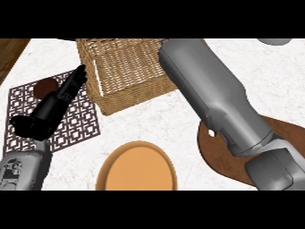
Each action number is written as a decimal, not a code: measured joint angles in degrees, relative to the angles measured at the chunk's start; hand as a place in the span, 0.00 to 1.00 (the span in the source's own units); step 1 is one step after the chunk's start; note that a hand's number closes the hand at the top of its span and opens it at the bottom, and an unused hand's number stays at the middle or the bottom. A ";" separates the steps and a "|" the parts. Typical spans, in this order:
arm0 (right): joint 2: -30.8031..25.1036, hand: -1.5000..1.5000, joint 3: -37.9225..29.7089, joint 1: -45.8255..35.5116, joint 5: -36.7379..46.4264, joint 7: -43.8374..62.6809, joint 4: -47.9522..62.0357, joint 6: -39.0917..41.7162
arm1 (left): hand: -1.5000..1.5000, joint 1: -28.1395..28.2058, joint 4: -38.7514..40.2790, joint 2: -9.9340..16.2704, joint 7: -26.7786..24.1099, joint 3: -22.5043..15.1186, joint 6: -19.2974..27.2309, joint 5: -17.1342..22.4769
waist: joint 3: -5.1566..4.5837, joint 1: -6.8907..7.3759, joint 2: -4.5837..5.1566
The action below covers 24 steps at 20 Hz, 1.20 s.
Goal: Pick the sweet potato from the cutting board and place it in the basket
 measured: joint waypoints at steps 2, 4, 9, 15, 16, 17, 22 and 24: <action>-0.01 1.00 0.63 1.43 0.87 -0.29 0.93 -1.90 | 0.50 0.20 -0.36 0.25 -0.01 0.28 -0.13 0.19 | 0.02 -0.20 -0.10; 0.02 1.00 0.35 1.81 2.14 -0.49 2.00 -3.27 | 0.50 0.22 -0.28 0.53 0.00 0.68 0.14 0.03 | 0.03 -0.80 -0.18; -0.04 1.00 0.57 3.42 6.25 -0.03 4.35 -6.71 | 0.50 0.91 -1.00 -0.42 0.29 -0.03 1.07 -0.69 | 0.05 -1.27 -0.30; -0.19 0.00 -3.69 4.68 9.74 -0.65 4.84 -12.59 | 0.50 1.04 -0.97 0.02 0.63 0.64 1.14 -0.55 | 0.09 -1.92 -0.25; -0.13 0.00 -3.88 4.60 10.04 -0.56 4.97 -13.07 | 0.50 0.92 -0.72 0.17 0.39 0.80 1.04 -0.49 | 0.08 -1.89 -0.26; -0.10 0.00 -4.33 4.39 10.54 -0.43 5.58 -13.50 | 0.50 0.58 -0.68 0.53 0.49 1.28 0.63 0.08 | 0.07 -1.77 -0.22; 0.05 0.00 -5.75 3.92 11.19 -0.92 6.10 -16.46 | 0.50 1.15 -2.40 -0.17 1.99 0.54 0.96 -0.06 | 0.10 -1.72 -0.33; 0.09 0.00 -6.61 3.94 10.98 -1.83 5.48 -18.81 | 0.50 1.05 -2.14 -0.50 1.64 0.33 1.31 -0.40 | 0.10 -1.74 -0.27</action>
